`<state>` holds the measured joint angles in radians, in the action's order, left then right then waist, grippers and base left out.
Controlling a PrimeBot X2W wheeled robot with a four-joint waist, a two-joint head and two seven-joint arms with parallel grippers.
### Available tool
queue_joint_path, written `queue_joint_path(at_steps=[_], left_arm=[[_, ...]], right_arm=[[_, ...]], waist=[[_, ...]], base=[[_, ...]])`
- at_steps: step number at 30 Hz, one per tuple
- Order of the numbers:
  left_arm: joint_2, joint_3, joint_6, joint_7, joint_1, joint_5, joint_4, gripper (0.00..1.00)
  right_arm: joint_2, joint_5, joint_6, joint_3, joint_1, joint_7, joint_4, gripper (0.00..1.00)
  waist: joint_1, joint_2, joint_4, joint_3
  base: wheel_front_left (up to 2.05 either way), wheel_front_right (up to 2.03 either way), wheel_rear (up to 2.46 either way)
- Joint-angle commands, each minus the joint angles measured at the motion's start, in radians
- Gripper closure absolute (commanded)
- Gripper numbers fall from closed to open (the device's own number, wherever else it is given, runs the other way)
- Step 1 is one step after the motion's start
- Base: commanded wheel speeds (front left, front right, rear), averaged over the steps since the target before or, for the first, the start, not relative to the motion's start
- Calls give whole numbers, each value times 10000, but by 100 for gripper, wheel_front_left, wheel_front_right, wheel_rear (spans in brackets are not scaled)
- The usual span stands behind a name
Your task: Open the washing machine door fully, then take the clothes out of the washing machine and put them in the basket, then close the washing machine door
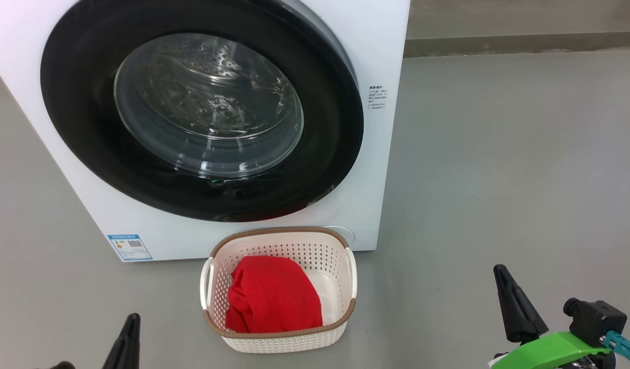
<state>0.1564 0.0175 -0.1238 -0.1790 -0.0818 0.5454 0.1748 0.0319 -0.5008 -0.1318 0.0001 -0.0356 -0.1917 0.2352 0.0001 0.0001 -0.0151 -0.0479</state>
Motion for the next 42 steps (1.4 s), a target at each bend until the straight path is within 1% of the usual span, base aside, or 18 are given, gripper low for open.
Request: queue_joint_path(at_steps=[1, 42], left_arm=[[95, 189, -14, 36, 438, 252, -174, 100], [-365, 500, -36, 1187, 1019, 4377, 175, 100]], right_arm=[[115, -234, 2, -77, 502, 53, -225, 100], [173, -4581, 6, -459, 869, 1212, -99, 100]], waist=[[-1, -1, 2, 4], [-1, -1, 61, 206]], base=[[0, 0, 0], [0, 0, 0]])
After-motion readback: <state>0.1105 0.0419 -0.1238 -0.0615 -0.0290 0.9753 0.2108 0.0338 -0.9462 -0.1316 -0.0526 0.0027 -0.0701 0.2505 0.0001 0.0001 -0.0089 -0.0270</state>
